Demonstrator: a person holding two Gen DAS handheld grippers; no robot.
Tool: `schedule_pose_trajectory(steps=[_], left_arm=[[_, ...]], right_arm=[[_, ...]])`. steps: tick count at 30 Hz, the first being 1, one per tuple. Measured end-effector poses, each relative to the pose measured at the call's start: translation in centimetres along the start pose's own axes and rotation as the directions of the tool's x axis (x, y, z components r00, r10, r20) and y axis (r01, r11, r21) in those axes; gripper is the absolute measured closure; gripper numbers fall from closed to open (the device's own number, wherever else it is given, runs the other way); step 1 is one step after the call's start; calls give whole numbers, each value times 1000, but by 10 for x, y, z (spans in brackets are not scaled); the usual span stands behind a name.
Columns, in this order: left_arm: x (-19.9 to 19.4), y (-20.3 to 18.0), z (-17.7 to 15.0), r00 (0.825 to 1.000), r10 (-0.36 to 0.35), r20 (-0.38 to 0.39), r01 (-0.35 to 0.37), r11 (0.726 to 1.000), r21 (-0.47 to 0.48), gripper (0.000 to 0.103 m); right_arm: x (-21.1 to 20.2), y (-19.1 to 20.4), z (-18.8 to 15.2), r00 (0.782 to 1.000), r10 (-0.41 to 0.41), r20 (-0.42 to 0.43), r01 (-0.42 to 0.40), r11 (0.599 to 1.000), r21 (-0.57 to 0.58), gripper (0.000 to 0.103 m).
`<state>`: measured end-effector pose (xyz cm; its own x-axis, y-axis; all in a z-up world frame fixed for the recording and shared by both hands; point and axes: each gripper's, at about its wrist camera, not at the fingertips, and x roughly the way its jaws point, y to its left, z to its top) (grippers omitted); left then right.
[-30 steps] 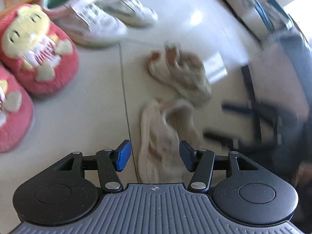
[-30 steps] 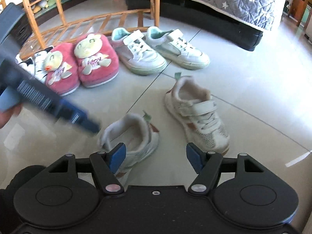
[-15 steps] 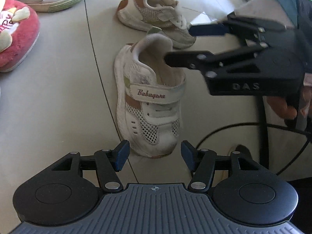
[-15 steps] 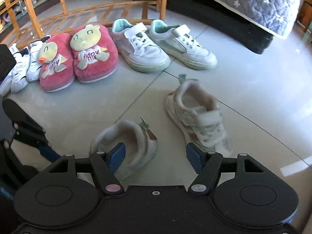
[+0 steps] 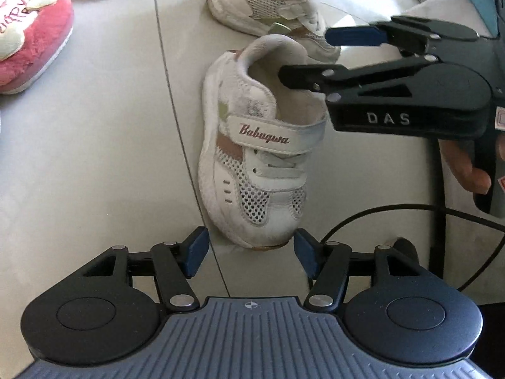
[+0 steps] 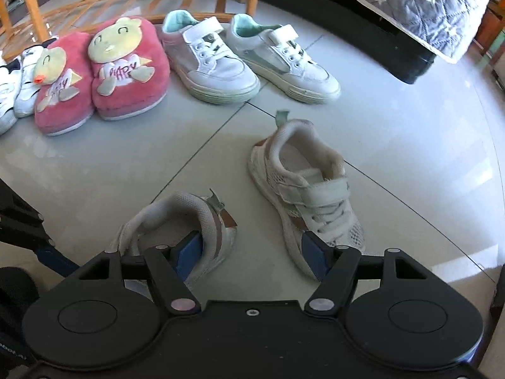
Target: Organize scattered shoes
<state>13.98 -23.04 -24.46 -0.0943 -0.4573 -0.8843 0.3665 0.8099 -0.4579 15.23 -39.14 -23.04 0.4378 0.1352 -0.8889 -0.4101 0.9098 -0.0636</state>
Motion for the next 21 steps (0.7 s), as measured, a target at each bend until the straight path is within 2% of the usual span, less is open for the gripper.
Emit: schedule_pose_trajectory(steps=[13, 21], left_arm=[[-16, 32, 5, 997, 58, 59, -51, 992, -119, 42], [-19, 37, 5, 994, 84, 73, -71, 984, -164, 42]], right_arm=[[-5, -3, -11, 1000, -16, -26, 17, 1000, 11, 31], [-10, -2, -18, 999, -11, -35, 11, 1000, 10, 31]])
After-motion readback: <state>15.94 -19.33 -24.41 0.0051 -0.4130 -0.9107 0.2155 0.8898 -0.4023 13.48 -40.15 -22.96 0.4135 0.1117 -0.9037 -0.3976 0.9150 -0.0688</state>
